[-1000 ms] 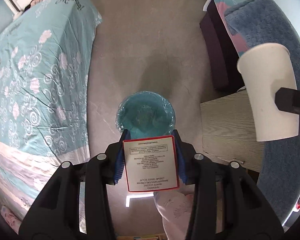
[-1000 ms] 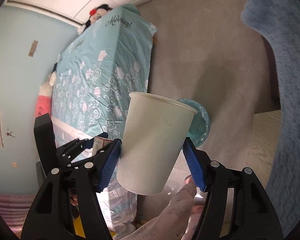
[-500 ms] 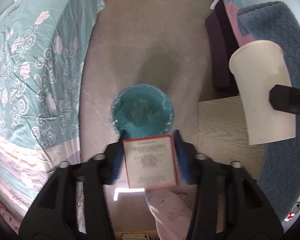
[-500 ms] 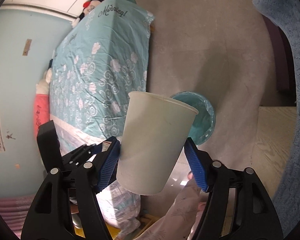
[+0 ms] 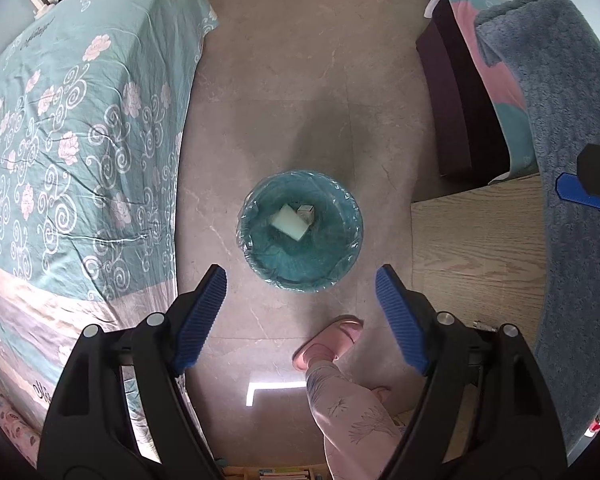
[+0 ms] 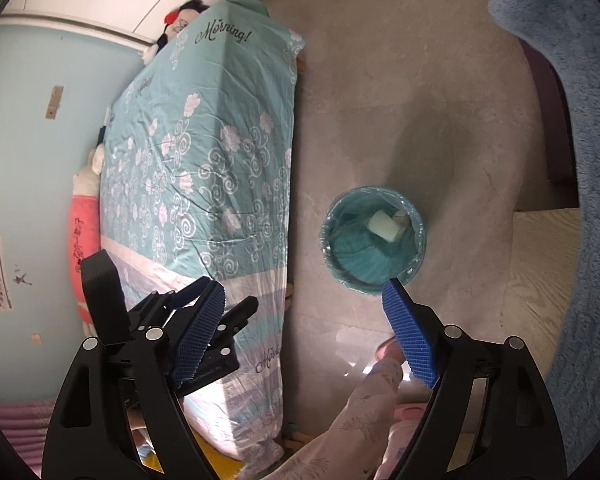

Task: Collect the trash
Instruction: 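Open the left tool over the wastebasket while the right tool drops the cup, then return both open tools to the blanket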

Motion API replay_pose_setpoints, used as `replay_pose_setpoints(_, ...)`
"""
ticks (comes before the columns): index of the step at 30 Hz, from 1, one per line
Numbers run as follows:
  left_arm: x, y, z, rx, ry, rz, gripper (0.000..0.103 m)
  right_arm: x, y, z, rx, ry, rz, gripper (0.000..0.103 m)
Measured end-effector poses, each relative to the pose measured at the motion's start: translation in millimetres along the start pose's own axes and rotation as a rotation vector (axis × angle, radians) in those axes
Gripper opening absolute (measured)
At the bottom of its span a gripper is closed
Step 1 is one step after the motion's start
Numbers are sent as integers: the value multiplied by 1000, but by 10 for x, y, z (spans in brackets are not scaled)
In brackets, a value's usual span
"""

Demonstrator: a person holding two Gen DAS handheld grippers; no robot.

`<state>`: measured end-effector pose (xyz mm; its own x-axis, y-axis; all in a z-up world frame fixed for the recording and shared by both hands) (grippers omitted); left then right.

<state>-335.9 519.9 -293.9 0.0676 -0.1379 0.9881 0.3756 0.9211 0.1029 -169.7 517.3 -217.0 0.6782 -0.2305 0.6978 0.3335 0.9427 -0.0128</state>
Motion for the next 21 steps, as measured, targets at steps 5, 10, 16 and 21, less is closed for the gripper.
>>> replay_pose_setpoints(5,84,-38,-32,4,-5,-3,76,180,-70,9,0,8,-41,81)
replay_pose_setpoints(10,360,-37,-83,-16,16,-55,76,712,-192,138,50,32,-166,81)
replay_pose_setpoints(16,931,64,-422,-123,24,-158,80,1477,-428,129,94,-12,-306,85)
replay_pose_setpoints(21,1401,150,-877,-214,-31,-234,81,2124,-712,-57,68,-53,-435,85)
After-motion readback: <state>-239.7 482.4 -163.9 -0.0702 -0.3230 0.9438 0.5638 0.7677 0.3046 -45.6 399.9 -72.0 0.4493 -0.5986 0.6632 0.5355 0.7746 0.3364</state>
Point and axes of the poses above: each gripper's, at about its wrist camera, not at the fingertips, and x roughly against the way its jaws point, z to its left, y to its top, the point moved 6 cm from there along -x, roughly the way its jaws point, and after that the axes turned 13 degrees about y, right-handed, at the moved point
